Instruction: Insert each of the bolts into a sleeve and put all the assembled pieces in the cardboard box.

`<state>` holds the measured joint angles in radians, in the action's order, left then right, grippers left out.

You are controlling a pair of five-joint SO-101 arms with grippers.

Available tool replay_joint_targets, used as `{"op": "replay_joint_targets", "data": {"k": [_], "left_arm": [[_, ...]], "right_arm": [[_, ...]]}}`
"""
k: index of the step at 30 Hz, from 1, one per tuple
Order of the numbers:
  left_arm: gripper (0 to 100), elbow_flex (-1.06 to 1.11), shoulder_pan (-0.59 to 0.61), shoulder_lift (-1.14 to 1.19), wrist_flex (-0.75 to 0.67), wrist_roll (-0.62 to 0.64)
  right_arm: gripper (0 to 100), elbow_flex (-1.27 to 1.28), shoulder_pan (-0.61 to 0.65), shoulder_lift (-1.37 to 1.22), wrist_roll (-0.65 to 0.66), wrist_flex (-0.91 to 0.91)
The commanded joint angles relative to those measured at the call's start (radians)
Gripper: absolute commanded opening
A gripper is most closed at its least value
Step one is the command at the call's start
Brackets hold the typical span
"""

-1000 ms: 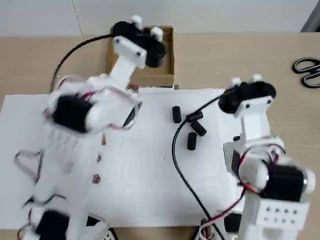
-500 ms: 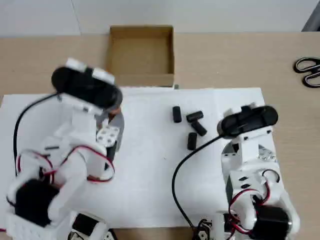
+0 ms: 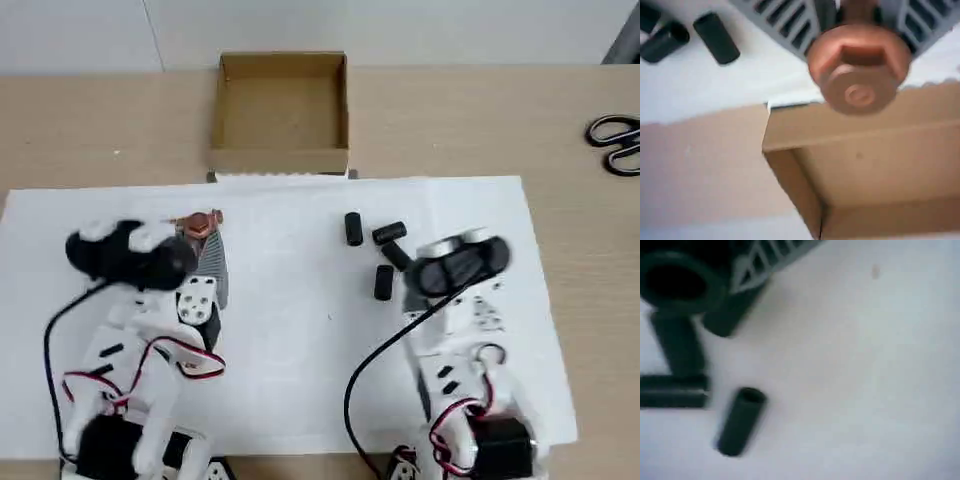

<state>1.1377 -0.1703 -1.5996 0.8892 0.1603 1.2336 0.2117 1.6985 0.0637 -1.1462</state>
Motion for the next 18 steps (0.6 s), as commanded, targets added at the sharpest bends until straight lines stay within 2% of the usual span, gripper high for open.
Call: {"op": "replay_joint_targets", "data": {"k": [1, 5, 11, 14, 18], "left_arm": [[1, 0.099, 0.003, -0.138, -0.118, 0.057], [1, 0.176, -0.003, -0.227, -0.133, 0.143], [1, 0.219, -0.006, -0.213, -0.172, 0.382], [1, 0.234, -0.008, -0.213, -0.215, 0.411], [1, 0.234, -0.066, -0.213, -0.259, 0.411]], "right_arm": [[0.2, 0.081, 0.116, 0.087, -0.018, 0.093], [0.2, 0.160, 0.208, 0.116, -0.015, 0.154], [0.2, 0.232, 0.326, 0.114, -0.014, 0.283], [0.2, 0.259, 0.381, 0.114, -0.014, 0.328], [0.2, 0.292, 0.426, 0.114, -0.014, 0.363]]}}
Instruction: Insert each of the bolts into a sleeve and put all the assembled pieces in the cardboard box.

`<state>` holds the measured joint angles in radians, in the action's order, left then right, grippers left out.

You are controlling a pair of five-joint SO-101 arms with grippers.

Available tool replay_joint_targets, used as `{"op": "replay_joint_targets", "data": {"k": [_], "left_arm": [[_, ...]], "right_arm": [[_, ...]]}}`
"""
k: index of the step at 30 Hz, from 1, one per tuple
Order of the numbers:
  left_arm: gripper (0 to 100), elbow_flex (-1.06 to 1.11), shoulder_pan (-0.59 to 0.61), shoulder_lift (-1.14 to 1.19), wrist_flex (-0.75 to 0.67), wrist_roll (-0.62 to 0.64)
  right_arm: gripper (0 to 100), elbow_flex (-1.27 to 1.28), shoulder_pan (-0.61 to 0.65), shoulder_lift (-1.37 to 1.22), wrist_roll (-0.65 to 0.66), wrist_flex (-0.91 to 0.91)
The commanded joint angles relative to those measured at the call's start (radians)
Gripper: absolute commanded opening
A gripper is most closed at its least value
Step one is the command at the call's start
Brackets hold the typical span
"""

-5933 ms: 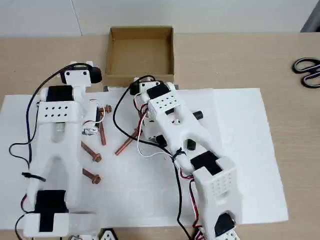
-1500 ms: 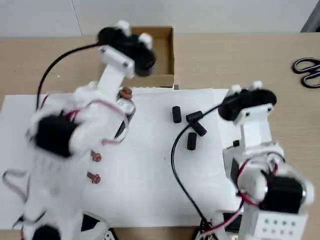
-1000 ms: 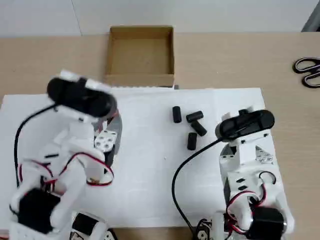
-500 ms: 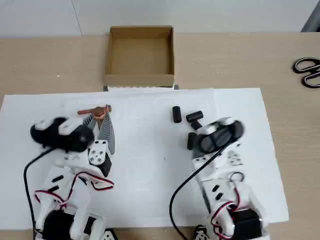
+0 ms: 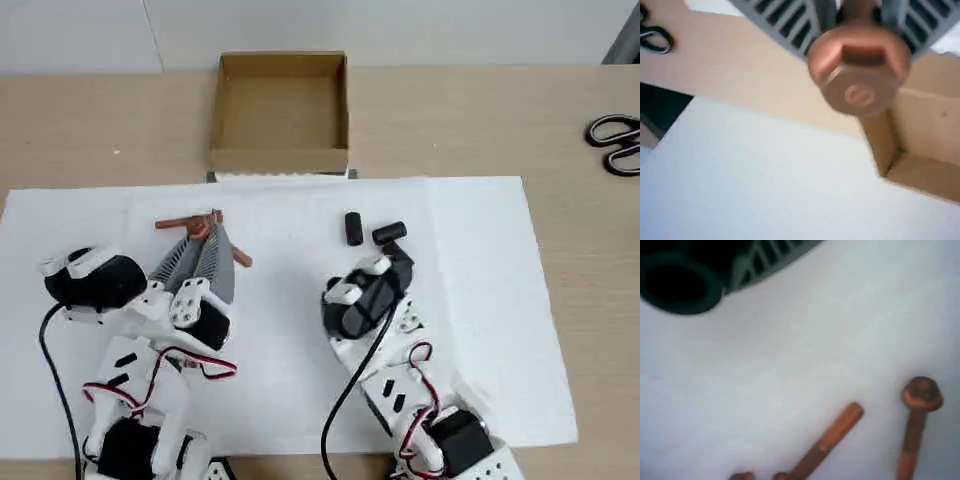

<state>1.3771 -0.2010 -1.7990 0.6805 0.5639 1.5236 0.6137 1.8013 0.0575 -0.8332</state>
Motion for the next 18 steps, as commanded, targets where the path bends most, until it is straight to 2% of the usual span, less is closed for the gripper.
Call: {"op": "replay_joint_targets", "data": {"k": [1, 9, 18], "left_arm": [[1, -0.005, -0.058, -0.014, -0.057, 0.009], [1, 0.027, -0.224, -0.012, -0.058, 0.049], [1, 0.076, -0.239, -0.012, -0.058, 0.048]], "right_arm": [[0.2, 0.012, 0.031, 0.012, -0.008, 0.062], [0.2, 0.071, 0.094, 0.010, -0.006, 0.159], [0.2, 0.063, 0.101, 0.012, 0.040, 0.162]]}}
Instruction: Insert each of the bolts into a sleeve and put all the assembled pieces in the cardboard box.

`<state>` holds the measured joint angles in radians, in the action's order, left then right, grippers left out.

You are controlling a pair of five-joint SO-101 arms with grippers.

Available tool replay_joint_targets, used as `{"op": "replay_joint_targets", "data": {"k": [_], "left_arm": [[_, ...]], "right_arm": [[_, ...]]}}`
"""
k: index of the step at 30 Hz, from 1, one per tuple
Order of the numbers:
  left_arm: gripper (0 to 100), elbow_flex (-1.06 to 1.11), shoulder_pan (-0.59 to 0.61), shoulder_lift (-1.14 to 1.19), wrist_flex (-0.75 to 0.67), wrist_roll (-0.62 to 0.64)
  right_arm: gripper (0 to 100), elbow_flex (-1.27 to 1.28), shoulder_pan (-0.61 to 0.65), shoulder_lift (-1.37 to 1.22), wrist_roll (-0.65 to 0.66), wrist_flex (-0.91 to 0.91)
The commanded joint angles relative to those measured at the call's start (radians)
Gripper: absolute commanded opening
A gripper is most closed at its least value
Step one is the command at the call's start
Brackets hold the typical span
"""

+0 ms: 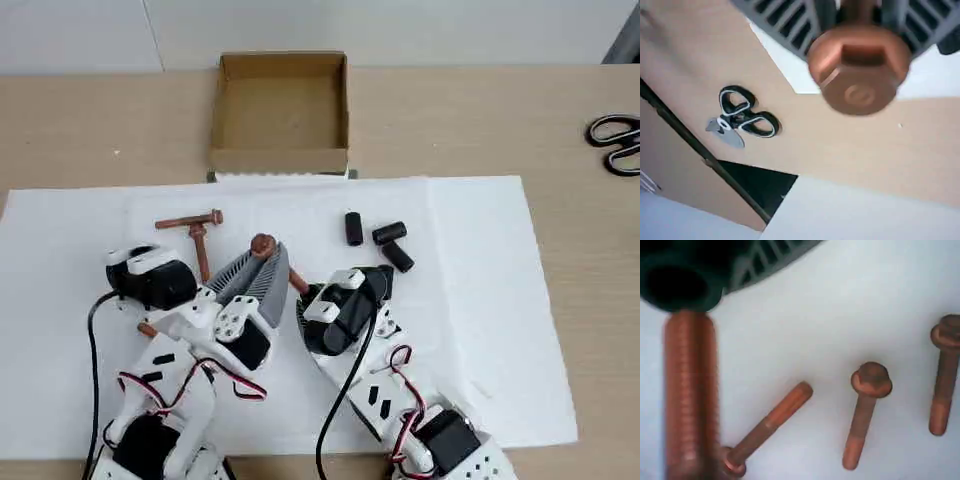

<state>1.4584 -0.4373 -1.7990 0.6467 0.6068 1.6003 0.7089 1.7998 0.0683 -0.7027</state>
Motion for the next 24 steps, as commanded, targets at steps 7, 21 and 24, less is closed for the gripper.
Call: {"op": "replay_joint_targets", "data": {"k": [7, 21, 24], "left_arm": [[1, 0.005, -0.003, -0.011, -0.023, 0.005], [1, 0.027, -0.040, -0.011, -0.023, 0.003], [1, 0.027, -0.040, -0.011, -0.023, -0.020]], "right_arm": [[0.2, -0.014, 0.007, 0.013, 0.035, 0.033], [0.2, -0.043, 0.048, 0.013, 0.040, 0.027], [0.2, -0.043, 0.048, 0.013, 0.041, 0.030]]}}
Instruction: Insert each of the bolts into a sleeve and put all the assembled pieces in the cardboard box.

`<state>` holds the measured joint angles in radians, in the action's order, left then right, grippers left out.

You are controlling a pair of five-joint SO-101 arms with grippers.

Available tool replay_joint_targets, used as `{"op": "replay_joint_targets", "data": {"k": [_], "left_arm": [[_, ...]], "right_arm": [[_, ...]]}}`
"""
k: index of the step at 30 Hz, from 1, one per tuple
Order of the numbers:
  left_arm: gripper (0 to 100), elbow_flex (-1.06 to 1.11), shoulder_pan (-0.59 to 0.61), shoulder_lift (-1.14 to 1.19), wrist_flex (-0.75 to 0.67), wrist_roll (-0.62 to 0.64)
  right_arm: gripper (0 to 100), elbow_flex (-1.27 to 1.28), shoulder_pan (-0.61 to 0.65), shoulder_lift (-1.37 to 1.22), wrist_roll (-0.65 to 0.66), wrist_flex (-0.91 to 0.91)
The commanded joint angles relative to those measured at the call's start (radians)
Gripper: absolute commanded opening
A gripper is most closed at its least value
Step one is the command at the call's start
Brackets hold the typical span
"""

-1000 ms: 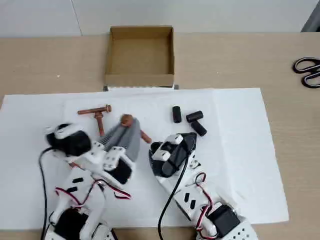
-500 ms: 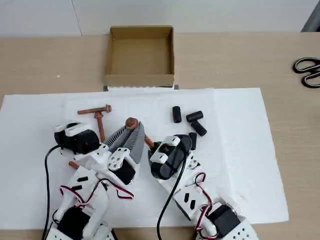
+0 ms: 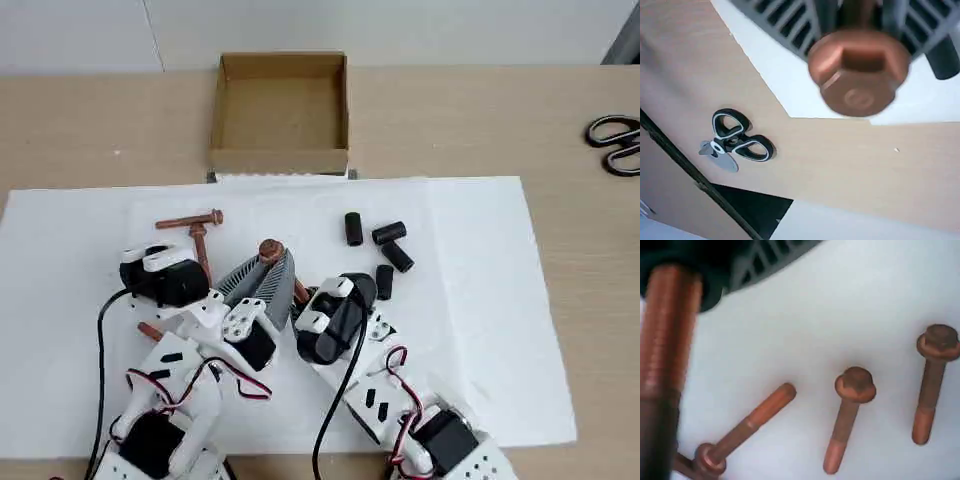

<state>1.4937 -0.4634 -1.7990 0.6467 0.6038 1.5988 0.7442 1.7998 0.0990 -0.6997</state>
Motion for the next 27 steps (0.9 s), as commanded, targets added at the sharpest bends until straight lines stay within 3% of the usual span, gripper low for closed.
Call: {"op": "replay_joint_targets", "data": {"k": [1, 7, 16, 27], "left_arm": [[1, -0.007, -0.014, -0.011, -0.023, -0.034], [1, 0.013, -0.014, -0.012, -0.023, -0.132], [1, 0.008, -0.084, -0.014, 0.115, -0.196], [1, 0.012, -0.091, -0.014, 0.147, -0.199]], "right_arm": [[0.2, -0.041, 0.013, 0.013, 0.015, 0.028], [0.2, -0.043, 0.013, 0.013, 0.149, 0.030], [0.2, -0.044, 0.013, 0.013, 0.150, 0.030], [0.2, -0.058, 0.008, 0.015, 0.150, 0.048]]}}
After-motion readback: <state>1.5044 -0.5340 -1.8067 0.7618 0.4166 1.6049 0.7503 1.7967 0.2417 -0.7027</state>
